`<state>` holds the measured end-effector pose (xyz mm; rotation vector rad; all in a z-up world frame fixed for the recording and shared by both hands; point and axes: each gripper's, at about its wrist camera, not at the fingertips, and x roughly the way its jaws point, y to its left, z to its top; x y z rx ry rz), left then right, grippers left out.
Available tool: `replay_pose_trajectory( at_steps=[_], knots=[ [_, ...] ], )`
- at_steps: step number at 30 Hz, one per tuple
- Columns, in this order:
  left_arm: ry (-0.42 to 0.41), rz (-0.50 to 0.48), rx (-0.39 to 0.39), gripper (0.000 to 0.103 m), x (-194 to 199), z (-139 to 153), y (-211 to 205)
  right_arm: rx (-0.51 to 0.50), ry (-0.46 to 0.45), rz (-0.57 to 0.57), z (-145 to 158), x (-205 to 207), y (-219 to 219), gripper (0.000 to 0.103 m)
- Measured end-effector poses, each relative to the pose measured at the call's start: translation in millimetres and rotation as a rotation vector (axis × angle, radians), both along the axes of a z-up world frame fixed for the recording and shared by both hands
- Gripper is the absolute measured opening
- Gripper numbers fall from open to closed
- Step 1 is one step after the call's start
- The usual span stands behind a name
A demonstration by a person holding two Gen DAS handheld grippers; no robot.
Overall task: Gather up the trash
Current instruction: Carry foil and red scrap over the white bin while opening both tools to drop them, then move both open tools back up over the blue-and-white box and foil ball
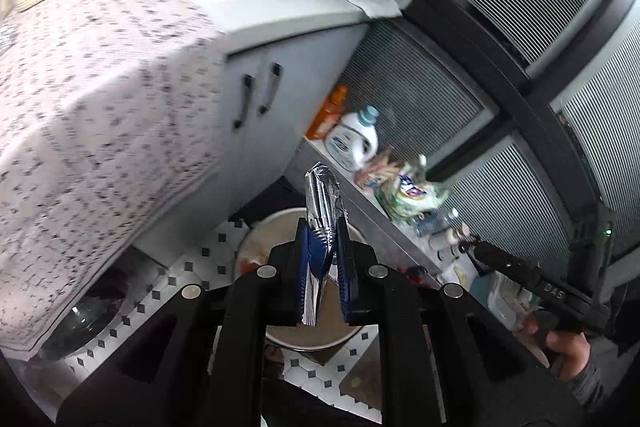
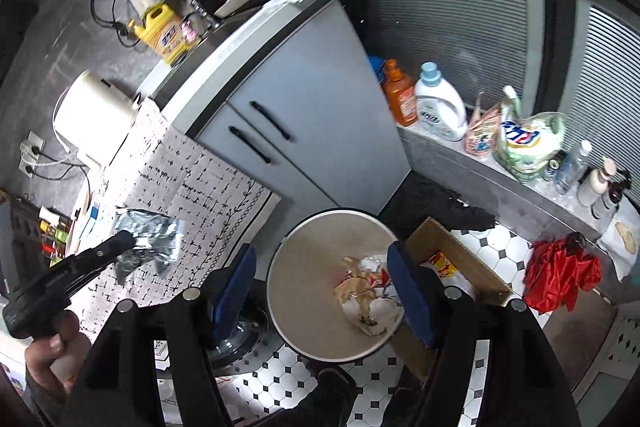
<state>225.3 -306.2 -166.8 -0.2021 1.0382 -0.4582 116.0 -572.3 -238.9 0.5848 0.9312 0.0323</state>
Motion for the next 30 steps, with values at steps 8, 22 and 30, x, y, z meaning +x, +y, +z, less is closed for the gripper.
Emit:
replay_pose_trajectory(
  at_steps=[8,22,30],
  knots=[
    [0.043,-0.091,-0.016,0.062,5.7,-17.7,-40.6,-0.011,0.001,-0.081,7.0,-31.0,-26.5,0.068],
    [-0.034,0.077,0.012,0.084,7.6,9.9,30.8,-0.007,-0.016,-0.013,14.4,1.9,1.9,0.068],
    [-0.105,0.258,0.009,0.093,7.1,38.7,117.7,-0.040,-0.077,0.121,44.0,56.3,69.2,0.084]
  ],
)
